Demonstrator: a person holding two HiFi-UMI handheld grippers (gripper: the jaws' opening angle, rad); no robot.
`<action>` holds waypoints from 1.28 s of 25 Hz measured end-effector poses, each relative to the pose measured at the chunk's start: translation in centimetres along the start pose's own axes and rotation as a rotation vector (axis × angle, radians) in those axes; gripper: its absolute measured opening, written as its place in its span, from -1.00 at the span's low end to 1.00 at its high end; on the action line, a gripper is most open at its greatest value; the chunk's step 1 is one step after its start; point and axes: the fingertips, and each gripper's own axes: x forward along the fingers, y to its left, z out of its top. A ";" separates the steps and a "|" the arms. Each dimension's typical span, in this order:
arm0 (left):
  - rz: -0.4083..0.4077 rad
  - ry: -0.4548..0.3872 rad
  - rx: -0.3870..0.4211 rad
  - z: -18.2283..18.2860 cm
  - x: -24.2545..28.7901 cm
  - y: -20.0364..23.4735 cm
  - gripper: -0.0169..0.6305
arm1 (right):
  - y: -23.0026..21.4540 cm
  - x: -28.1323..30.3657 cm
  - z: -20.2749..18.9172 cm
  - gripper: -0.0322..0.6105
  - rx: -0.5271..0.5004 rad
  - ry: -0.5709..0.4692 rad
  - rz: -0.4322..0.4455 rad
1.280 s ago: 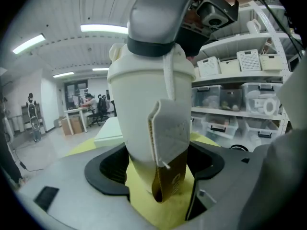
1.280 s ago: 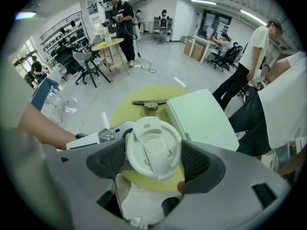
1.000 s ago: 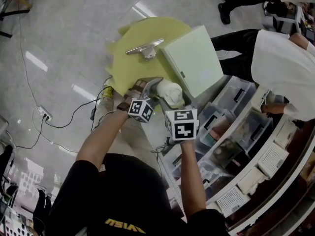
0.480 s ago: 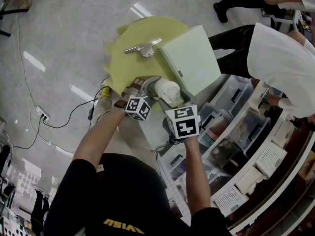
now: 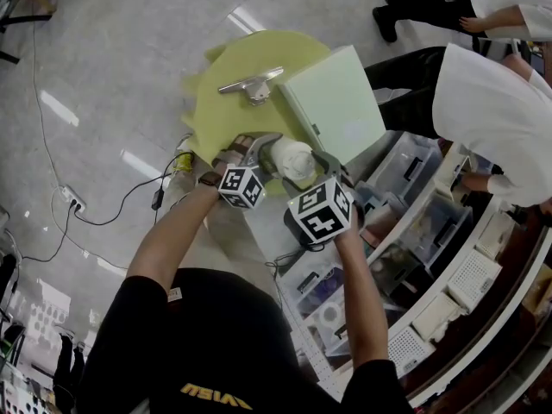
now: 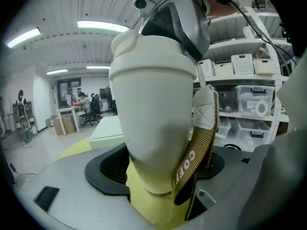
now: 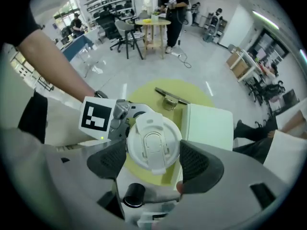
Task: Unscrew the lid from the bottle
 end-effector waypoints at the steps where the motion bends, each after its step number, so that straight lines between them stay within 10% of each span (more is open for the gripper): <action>1: -0.004 0.000 0.003 0.0 0.0 0.0 0.21 | 0.1 0.0 -0.1 0.18 -0.050 0.009 0.006; 8: -0.032 0.000 0.016 0.1 0.0 -0.2 0.21 | 0.8 0.0 -0.8 0.18 -0.608 0.092 0.057; 12: -0.040 0.009 0.019 0.0 0.1 -0.2 0.21 | 0.8 0.2 -1.0 0.18 -0.696 0.119 0.075; 15: -0.046 0.016 0.011 0.0 0.0 -0.3 0.21 | 0.6 -0.5 -0.8 0.48 -0.560 0.049 0.065; 23: -0.057 0.050 0.002 -0.2 -0.1 -0.2 0.21 | -1.2 -4.6 1.2 0.51 0.317 -0.368 -0.102; 32: -0.068 0.062 0.002 -0.2 0.0 -0.3 0.21 | -1.1 -2.0 1.1 0.44 0.517 -0.284 -0.226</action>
